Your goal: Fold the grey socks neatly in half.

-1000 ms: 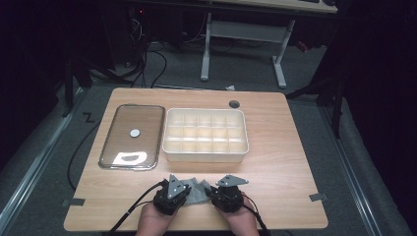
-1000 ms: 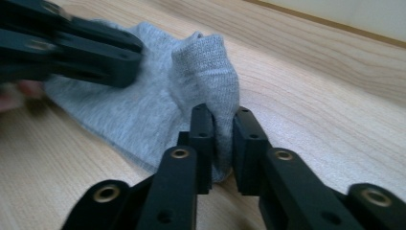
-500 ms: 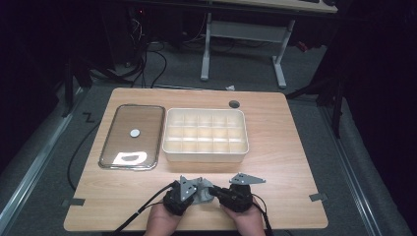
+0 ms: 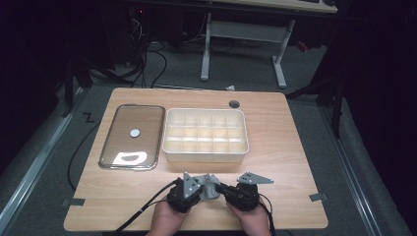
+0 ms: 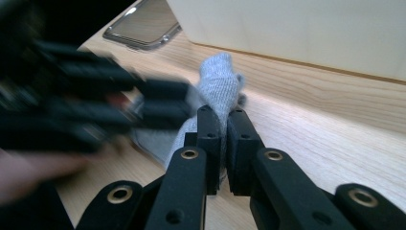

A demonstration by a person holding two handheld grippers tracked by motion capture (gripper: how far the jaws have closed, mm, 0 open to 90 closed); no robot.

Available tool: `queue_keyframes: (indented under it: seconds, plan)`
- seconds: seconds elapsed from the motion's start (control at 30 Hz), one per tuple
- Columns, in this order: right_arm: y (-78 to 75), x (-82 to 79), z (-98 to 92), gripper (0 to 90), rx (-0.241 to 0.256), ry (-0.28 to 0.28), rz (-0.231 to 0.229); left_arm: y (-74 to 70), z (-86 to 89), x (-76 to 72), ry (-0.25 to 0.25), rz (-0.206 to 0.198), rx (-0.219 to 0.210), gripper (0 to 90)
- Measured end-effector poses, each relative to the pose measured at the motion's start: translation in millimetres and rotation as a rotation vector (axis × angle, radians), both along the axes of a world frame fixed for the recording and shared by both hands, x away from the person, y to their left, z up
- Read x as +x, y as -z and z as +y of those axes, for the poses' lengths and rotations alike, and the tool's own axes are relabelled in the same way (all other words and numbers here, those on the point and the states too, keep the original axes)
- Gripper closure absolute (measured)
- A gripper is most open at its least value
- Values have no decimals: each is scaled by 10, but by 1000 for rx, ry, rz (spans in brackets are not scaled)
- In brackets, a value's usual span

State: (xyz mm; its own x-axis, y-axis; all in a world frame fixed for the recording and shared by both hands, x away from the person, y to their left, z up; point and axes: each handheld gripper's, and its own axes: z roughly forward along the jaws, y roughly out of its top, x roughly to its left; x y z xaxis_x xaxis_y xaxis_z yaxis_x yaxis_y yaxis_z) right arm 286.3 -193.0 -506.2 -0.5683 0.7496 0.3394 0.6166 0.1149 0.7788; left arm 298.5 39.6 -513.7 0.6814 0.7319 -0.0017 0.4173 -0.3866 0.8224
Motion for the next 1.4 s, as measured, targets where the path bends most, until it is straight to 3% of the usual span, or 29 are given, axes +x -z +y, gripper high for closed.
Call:
queue_keyframes:
  seconds: [0.07, 0.17, 0.23, 0.37, 0.47, 0.5, 0.53, 0.67, 0.8, 0.87, 0.9, 0.97, 1.0, 1.1, 1.23, 1.3, 1.33, 1.37, 1.4]
  plan:
    - [3, -10, -11, 866, -12, 5, -2, -44, 239, 30, -33, 33, -72, 566]
    - [7, -11, -9, 865, -20, 3, -5, 12, 495, 70, -43, 119, -119, 516]
    - [11, -6, -5, 865, -25, 6, -6, 72, 575, 93, -29, 184, -146, 485]
    - [21, 3, 14, 864, -49, 9, -4, 183, 575, 132, -19, 247, -156, 493]
    - [3, 2, 30, 862, -69, 12, -3, 198, 574, 141, -23, 237, -171, 686]
    - [-6, 1, 36, 862, -73, 14, -5, 200, 578, 140, -24, 236, -179, 686]
    - [-37, 2, 61, 860, -111, 22, -10, 198, 576, 132, -26, 228, -181, 771]
    - [-83, 9, 112, 859, -144, 35, -11, 195, 556, 116, -19, 210, -181, 821]
    - [-166, 15, 233, 858, -212, 35, -34, 184, 483, 149, -10, 212, -205, 827]
    - [-211, 23, 294, 857, -270, 47, -53, 176, 400, 152, 9, 205, -203, 827]
    - [-250, 33, 338, 856, -324, 53, -65, 174, 360, 146, 20, 199, -201, 826]
    - [-262, 39, 352, 855, -342, 49, -72, 166, 315, 137, 38, 196, -202, 826]
    - [-295, 38, 416, 854, -381, 40, -80, 157, 302, 137, 48, 197, -201, 822]
    - [-305, 47, 490, 855, -410, 23, -87, 158, 298, 148, 56, 201, -204, 813]
    - [-247, 91, 605, 855, -428, -7, -65, 171, 292, 153, 72, 208, -200, 797]
    - [-210, 113, 645, 854, -438, -16, -60, 125, 330, 135, 95, 209, -212, 750]
    - [-189, 127, 651, 853, -440, -18, -52, 4, 459, 97, 93, 163, -248, 692]
    - [-189, 127, 651, 853, -440, -18, -52, 4, 459, 97, 93, 163, -248, 694]
    - [-186, 129, 643, 852, -438, -17, -49, -49, 546, 86, 78, 132, -250, 694]
